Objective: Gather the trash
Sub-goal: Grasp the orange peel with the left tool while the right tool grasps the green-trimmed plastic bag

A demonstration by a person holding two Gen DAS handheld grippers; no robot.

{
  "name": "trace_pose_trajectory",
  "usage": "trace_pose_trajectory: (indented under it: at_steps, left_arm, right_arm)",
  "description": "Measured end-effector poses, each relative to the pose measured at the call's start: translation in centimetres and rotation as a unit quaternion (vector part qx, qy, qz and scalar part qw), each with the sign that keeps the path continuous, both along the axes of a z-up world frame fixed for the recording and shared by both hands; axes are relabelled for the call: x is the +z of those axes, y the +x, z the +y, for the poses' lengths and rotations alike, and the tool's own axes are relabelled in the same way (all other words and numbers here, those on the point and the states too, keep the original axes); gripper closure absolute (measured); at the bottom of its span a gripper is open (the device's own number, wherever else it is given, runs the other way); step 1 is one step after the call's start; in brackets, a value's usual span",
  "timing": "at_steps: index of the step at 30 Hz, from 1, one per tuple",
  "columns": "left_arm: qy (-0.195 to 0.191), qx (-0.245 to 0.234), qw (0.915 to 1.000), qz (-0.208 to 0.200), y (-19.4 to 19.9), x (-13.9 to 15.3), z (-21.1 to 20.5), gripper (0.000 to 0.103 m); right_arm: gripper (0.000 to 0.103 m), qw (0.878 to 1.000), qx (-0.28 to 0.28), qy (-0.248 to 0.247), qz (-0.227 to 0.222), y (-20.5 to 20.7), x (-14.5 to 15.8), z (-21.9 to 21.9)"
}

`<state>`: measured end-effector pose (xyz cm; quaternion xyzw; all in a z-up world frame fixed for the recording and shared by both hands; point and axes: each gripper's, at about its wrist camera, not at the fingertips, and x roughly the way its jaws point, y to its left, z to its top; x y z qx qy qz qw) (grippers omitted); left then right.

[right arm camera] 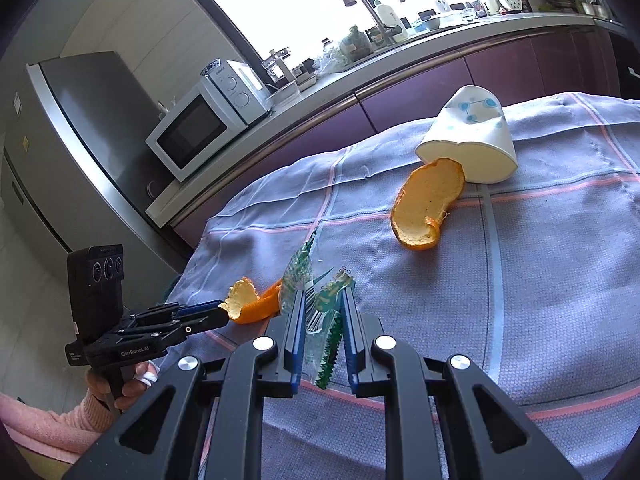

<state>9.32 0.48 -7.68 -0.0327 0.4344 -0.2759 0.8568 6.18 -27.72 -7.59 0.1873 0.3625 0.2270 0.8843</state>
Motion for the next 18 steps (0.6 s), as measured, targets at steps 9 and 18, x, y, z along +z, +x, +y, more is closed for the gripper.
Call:
trace_pose_trajectory:
  at_steps: [9,18]
  left_arm:
    - [-0.003,-0.010,0.9999,-0.002,-0.2,0.2,-1.0,0.089]
    - [-0.011,0.006,0.9997,-0.022,-1.3,1.3,0.2,0.092]
  right_arm:
    - [0.087,1.000,-0.001,0.001,0.000,-0.3,0.0,0.1]
    - [0.087,1.000,0.007,0.003,-0.007,-0.5,0.4,0.9]
